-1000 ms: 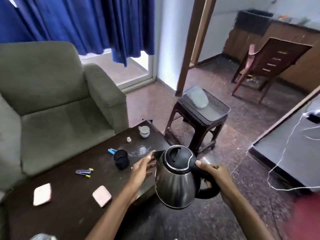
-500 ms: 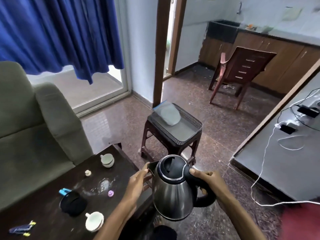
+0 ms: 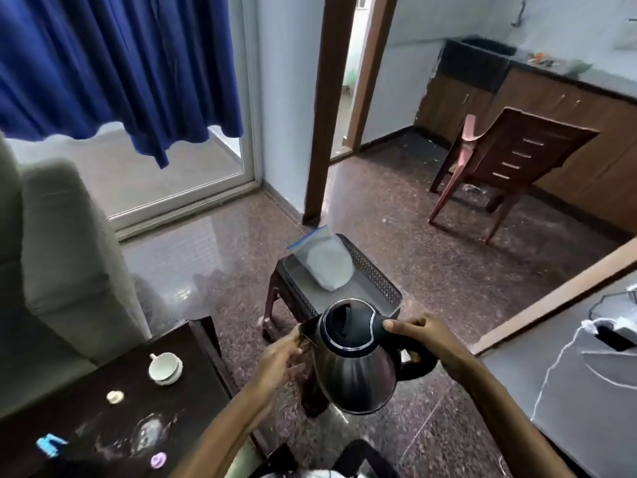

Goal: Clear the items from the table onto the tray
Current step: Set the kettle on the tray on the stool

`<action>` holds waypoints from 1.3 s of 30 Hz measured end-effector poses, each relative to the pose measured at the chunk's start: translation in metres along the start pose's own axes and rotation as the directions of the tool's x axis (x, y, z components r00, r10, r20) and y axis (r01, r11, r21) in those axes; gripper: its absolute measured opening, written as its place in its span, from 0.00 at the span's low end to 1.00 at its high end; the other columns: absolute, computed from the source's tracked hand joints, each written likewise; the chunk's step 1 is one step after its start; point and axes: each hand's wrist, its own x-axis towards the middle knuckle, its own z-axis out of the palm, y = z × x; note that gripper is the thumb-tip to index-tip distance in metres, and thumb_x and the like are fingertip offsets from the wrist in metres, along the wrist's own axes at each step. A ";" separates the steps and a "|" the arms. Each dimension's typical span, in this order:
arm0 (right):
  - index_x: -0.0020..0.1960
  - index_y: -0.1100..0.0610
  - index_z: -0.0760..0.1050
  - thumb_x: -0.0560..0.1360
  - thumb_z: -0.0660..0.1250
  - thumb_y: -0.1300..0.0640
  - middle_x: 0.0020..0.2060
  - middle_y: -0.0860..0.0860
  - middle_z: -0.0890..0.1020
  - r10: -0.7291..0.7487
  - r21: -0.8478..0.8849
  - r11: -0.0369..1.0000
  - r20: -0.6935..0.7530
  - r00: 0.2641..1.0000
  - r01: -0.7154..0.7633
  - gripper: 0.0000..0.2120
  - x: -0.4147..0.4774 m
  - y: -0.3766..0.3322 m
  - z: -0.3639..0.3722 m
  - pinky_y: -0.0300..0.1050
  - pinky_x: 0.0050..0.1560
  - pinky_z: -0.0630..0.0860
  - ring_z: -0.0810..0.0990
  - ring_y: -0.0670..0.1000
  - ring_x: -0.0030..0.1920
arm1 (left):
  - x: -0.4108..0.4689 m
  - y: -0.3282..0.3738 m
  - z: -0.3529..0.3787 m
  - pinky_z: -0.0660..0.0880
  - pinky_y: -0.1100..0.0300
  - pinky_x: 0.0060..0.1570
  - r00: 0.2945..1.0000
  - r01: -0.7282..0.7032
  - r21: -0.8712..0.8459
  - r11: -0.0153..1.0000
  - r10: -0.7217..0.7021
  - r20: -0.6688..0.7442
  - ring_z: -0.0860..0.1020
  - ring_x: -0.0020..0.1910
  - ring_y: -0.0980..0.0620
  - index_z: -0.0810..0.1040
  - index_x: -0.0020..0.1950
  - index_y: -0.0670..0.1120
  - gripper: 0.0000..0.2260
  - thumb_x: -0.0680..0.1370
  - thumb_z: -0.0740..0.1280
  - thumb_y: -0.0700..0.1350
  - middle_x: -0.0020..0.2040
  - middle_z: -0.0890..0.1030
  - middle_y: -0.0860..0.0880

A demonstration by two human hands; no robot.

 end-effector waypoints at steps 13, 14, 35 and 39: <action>0.30 0.58 0.74 0.62 0.73 0.41 0.21 0.51 0.73 0.023 -0.229 0.970 0.433 0.901 0.085 0.21 0.222 -0.011 -0.100 0.33 0.23 0.63 0.69 0.47 0.23 | 0.125 0.041 0.085 0.75 0.56 0.55 0.984 0.088 -0.309 0.947 -0.131 -0.120 0.82 0.43 0.58 0.76 0.55 0.49 0.21 0.77 0.49 0.30 0.45 0.85 0.58; 0.32 0.60 0.76 0.64 0.74 0.42 0.23 0.53 0.75 0.051 -0.244 0.967 0.473 0.880 0.075 0.21 0.238 -0.008 -0.102 0.34 0.23 0.64 0.71 0.48 0.24 | 0.133 0.039 0.092 0.76 0.57 0.54 0.977 0.098 -0.320 0.943 -0.151 -0.147 0.82 0.38 0.60 0.76 0.54 0.50 0.21 0.77 0.49 0.31 0.44 0.85 0.58; 0.34 0.57 0.77 0.57 0.68 0.42 0.34 0.59 0.78 0.249 -0.393 0.915 0.736 0.630 0.097 0.18 0.360 0.047 -0.071 0.34 0.24 0.66 0.72 0.45 0.23 | 0.213 0.010 0.122 0.73 0.58 0.54 0.860 0.271 -0.514 0.814 -0.445 -0.250 0.66 0.71 0.51 0.54 0.76 0.44 0.41 0.62 0.62 0.38 0.74 0.63 0.43; 0.31 0.55 0.75 0.58 0.67 0.40 0.29 0.54 0.75 0.271 -0.456 0.871 0.758 0.593 0.185 0.17 0.365 0.044 -0.072 0.36 0.26 0.64 0.69 0.44 0.22 | 0.212 0.014 0.121 0.71 0.55 0.60 0.836 0.339 -0.468 0.816 -0.489 -0.248 0.65 0.71 0.51 0.53 0.76 0.46 0.39 0.66 0.62 0.38 0.73 0.65 0.43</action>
